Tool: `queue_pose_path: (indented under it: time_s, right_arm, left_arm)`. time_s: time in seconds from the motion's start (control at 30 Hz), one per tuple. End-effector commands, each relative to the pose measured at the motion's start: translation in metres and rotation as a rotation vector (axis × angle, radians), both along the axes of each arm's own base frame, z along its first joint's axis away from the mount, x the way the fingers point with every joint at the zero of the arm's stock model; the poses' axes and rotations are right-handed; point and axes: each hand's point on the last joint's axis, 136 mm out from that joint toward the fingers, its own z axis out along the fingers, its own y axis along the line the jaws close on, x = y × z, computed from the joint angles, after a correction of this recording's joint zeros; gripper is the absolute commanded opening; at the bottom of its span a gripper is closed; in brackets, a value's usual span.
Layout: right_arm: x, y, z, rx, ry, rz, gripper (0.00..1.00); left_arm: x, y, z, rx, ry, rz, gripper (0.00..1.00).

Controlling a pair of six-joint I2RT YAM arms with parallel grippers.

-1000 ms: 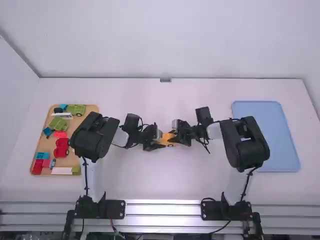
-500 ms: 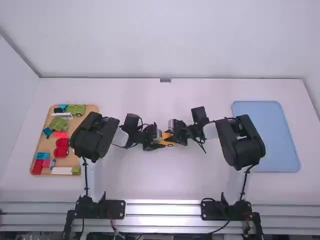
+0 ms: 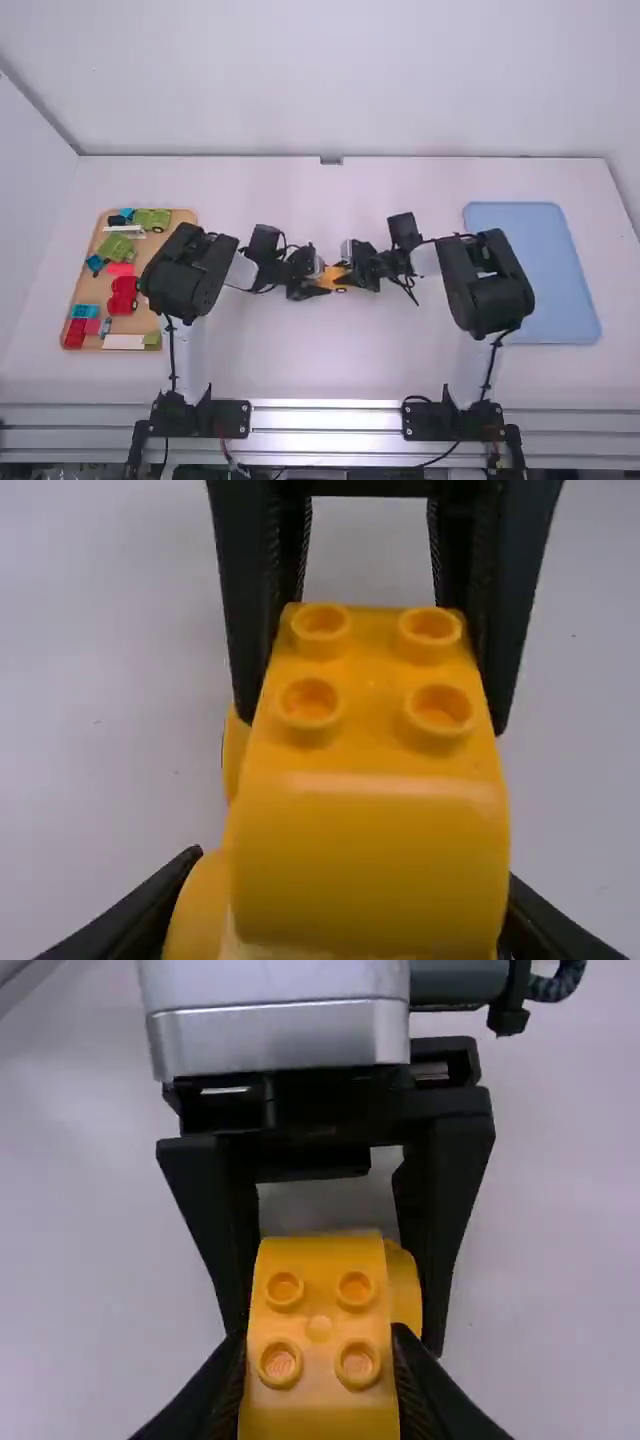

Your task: Assemble lego blocks to make yellow taxi

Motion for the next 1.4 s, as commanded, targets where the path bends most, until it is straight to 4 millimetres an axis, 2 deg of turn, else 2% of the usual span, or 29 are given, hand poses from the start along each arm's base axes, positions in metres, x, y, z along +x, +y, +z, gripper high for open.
queue_pose_path:
  time_s: [0.0, 0.17, 0.3, 0.5, 0.63, 0.97, 1.07, 1.37]
  right_arm:
    - [0.000, -0.011, -0.017, -0.081, 0.018, -0.043, 0.00]
    - [-0.002, -0.011, -0.017, -0.082, 0.027, -0.040, 0.00]
    - [-0.010, -0.003, -0.018, -0.087, 0.039, -0.015, 0.00]
    - [-0.017, 0.004, -0.019, -0.088, 0.042, 0.012, 0.00]
    - [-0.011, 0.004, -0.016, -0.074, 0.049, -0.014, 0.00]
    - [-0.021, 0.006, -0.047, -0.208, 0.144, -0.058, 0.00]
    - [-0.026, 0.004, -0.052, -0.242, 0.151, -0.053, 0.00]
    - [-0.032, -0.006, -0.064, -0.325, 0.181, -0.072, 0.00]
  left_arm:
    - [-0.003, 0.004, -0.013, 0.032, 0.042, 0.022, 0.32]
    - [-0.007, 0.004, -0.015, 0.039, 0.062, 0.019, 0.32]
    - [-0.018, 0.005, -0.021, 0.067, 0.049, -0.032, 0.30]
    - [-0.018, 0.006, -0.022, 0.070, 0.053, -0.030, 0.29]
    - [-0.020, 0.005, -0.023, 0.070, 0.056, -0.035, 0.29]
    - [-0.021, 0.007, -0.027, 0.090, 0.051, -0.022, 0.24]
    - [-0.018, 0.012, -0.034, 0.129, 0.043, 0.006, 0.22]
    - [-0.010, 0.013, -0.030, 0.116, 0.013, 0.029, 0.16]
